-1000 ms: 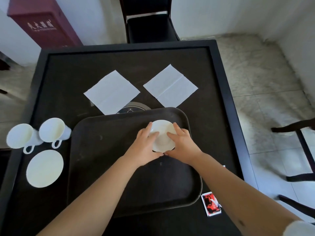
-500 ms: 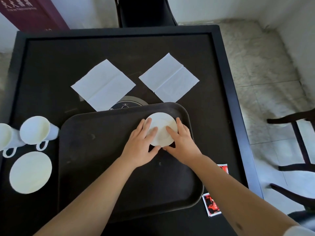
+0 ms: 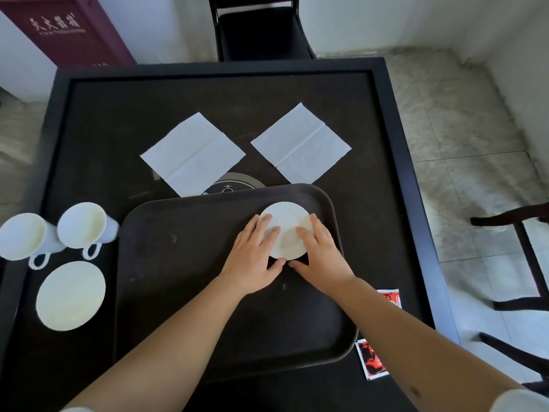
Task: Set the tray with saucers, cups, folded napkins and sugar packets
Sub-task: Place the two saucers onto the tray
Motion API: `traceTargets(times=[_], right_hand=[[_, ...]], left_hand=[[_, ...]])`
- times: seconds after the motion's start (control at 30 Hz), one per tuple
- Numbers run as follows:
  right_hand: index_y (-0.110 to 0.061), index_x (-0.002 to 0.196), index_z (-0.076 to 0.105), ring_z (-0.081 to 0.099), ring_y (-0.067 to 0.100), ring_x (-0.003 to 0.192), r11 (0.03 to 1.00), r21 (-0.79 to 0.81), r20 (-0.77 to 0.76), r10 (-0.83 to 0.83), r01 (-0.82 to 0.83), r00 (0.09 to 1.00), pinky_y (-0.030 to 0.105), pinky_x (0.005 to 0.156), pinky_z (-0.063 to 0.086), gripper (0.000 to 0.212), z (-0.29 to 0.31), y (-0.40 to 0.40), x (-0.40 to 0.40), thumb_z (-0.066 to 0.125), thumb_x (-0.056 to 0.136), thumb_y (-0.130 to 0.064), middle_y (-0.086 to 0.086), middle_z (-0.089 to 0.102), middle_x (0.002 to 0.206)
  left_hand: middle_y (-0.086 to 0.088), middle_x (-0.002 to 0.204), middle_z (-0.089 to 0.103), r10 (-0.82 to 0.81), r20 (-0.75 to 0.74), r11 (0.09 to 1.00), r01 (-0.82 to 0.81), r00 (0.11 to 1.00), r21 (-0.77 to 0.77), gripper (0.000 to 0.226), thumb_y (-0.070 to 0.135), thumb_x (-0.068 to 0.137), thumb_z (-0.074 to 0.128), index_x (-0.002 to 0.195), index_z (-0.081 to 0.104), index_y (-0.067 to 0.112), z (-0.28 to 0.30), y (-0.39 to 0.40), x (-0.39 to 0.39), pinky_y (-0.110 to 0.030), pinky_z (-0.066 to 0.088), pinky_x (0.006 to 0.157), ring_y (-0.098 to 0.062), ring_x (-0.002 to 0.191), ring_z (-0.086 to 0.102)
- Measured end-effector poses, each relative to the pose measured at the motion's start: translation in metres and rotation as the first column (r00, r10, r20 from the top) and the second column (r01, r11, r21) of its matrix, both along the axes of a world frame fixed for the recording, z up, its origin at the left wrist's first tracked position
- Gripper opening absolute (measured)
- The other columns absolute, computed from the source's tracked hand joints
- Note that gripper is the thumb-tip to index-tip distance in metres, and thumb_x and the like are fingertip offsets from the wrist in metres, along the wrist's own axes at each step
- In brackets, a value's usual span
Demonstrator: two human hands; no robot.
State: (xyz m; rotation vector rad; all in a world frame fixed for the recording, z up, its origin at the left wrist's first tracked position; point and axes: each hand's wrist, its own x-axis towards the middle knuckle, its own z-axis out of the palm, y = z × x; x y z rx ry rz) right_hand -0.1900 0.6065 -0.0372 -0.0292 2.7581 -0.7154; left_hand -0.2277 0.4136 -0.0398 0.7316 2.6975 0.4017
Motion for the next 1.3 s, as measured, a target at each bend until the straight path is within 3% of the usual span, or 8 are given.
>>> traceTargets(times=[0.2, 0.37, 0.6, 1.0, 1.3], right_hand=[[-0.027, 0.152, 0.008, -0.008, 0.026, 0.149, 0.995, 0.095, 0.069, 0.031, -0.038, 0.997, 0.044, 0.116, 0.019, 0.096, 0.022, -0.002, 0.009, 0.070, 0.082, -0.052, 0.003, -0.011, 0.163], [-0.033, 0.149, 0.008, -0.002, 0.029, 0.149, 0.974, 0.208, 0.065, 0.075, -0.087, 0.995, 0.050, 0.115, 0.019, 0.095, 0.049, -0.005, 0.043, 0.063, 0.079, -0.066, 0.001, -0.003, 0.164], [-0.041, 0.149, 0.000, 0.002, 0.026, 0.150, 0.953, 0.295, 0.057, 0.051, -0.065, 0.997, 0.052, 0.114, 0.018, 0.101, 0.074, -0.020, 0.106, 0.032, 0.068, -0.092, -0.004, -0.002, 0.164], [-0.035, 0.152, 0.004, 0.001, 0.029, 0.150, 0.943, 0.251, 0.033, 0.218, -0.220, 0.975, 0.052, 0.115, 0.018, 0.096, 0.104, -0.091, 0.148, 0.046, 0.077, -0.081, 0.002, -0.004, 0.164], [-0.031, 0.153, 0.014, 0.012, 0.028, 0.148, 0.896, 0.179, 0.086, 0.398, -0.407, 0.913, 0.050, 0.116, 0.020, 0.086, 0.118, -0.153, 0.155, 0.051, 0.085, -0.069, 0.002, 0.010, 0.164]], left_hand=[[-0.005, 0.164, -0.014, 0.044, 0.035, 0.993, -0.040, 0.998, -0.114, 0.084, 0.059, 0.093, 0.046, 0.155, 0.003, 0.023, 0.029, 0.002, 0.021, -0.049, 0.003, 0.119, -0.032, 0.149, -0.014], [-0.008, 0.165, -0.009, 0.097, -0.010, 0.980, -0.097, 0.995, -0.173, 0.087, 0.064, 0.090, 0.043, 0.156, 0.002, 0.025, 0.060, -0.019, 0.058, -0.050, 0.001, 0.118, -0.031, 0.150, -0.012], [-0.005, 0.165, -0.012, 0.177, -0.003, 0.960, -0.173, 0.984, -0.220, 0.088, 0.071, 0.087, 0.038, 0.155, -0.002, 0.031, 0.090, -0.057, 0.126, -0.049, 0.001, 0.118, -0.027, 0.150, -0.012], [-0.002, 0.166, -0.003, 0.311, -0.013, 0.926, -0.306, 0.950, -0.223, 0.085, 0.064, 0.090, 0.044, 0.155, 0.002, 0.031, 0.143, -0.117, 0.212, -0.048, 0.009, 0.120, -0.023, 0.151, -0.004], [-0.002, 0.165, 0.012, 0.442, -0.037, 0.878, -0.440, 0.896, -0.185, 0.076, 0.061, 0.091, 0.046, 0.154, 0.018, 0.028, 0.154, -0.170, 0.238, -0.049, 0.015, 0.120, -0.023, 0.151, 0.005]])
